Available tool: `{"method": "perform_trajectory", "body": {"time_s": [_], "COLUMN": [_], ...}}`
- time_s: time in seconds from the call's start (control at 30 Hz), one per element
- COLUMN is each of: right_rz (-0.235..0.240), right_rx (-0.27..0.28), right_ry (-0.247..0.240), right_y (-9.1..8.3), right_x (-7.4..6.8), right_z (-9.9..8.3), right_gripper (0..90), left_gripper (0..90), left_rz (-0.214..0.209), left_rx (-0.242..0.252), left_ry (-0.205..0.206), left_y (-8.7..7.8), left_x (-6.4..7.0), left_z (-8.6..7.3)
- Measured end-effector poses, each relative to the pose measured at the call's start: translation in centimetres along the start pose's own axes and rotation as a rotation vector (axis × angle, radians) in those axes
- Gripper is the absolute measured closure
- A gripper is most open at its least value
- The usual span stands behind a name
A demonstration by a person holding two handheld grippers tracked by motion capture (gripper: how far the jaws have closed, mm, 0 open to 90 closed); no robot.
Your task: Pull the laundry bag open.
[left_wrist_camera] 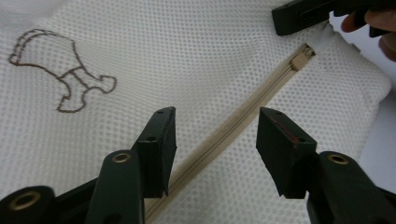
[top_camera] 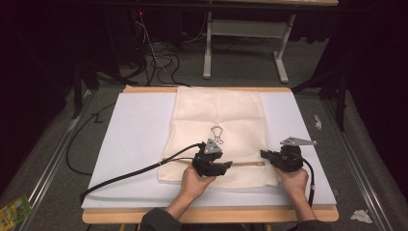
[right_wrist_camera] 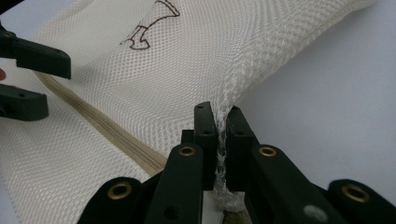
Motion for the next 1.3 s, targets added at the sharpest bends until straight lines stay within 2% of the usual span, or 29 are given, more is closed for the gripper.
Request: {"method": "perform_trajectory", "body": {"time_s": [0.17, 0.2, 0.33, 0.43, 0.53, 0.73, 0.8, 0.9, 0.93, 1.13, 1.3], "right_rz": [0.004, 0.008, 0.012, 0.014, 0.022, 0.033, 0.037, 0.040, 0.042, 0.053, 0.062], "right_rx": [0.001, 0.001, 0.003, 0.002, 0.003, 0.010, 0.011, 0.008, 0.007, 0.008, 0.004], "right_ry": [-0.007, -0.002, -0.010, -0.004, -0.002, -0.014, -0.020, -0.023, -0.030, -0.037, -0.040], "right_y": [0.0, 0.0, 0.0, -0.1, 0.0, 0.1, 0.1, 0.2, 0.2, 0.5, 0.8], "right_x": [-0.1, -0.1, -0.1, -0.2, -0.3, -0.7, -0.9, -1.2, -1.3, -1.8, -2.2], "right_z": [0.1, 0.1, 0.1, 0.2, 0.3, 0.9, 1.0, 1.2, 1.3, 1.5, 1.6], "right_gripper": [87.5, 87.5, 87.6, 87.6, 87.6, 87.6, 87.6, 87.6, 87.6, 87.7, 87.7], "left_gripper": [48.6, 48.8, 49.5, 49.8, 51.2, 54.2, 55.0, 56.8, 59.0, 64.0, 64.6], "left_rz": [0.002, -0.009, -0.007, -0.010, -0.024, -0.030, -0.042, -0.045, -0.057, -0.088, -0.102], "left_rx": [-0.014, -0.010, -0.015, -0.020, -0.004, -0.023, -0.009, 0.010, 0.020, 0.021, 0.019], "left_ry": [0.020, 0.006, 0.007, 0.024, 0.019, 0.031, 0.024, 0.038, 0.042, 0.043, 0.039], "left_y": [0.8, 1.0, 1.4, 1.5, 1.6, 2.2, 2.3, 2.2, 2.2, 2.7, 2.9], "left_x": [0.7, 0.8, 0.9, 1.3, 1.6, 2.0, 2.2, 2.5, 2.7, 3.2, 3.3], "left_z": [0.1, 0.2, 0.4, 0.6, 0.8, 0.7, 0.8, 0.7, 0.5, 0.2, 0.0]}}
Point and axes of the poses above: each handheld gripper's, and its own axes: y roughly forward along the jaws, z roughly out of its top, x roughly to its right, the point moved 3 cm from there along y, roughly forward along the jaws, and after that the axes turned 6 degrees about -y, right-handed, at the moved point
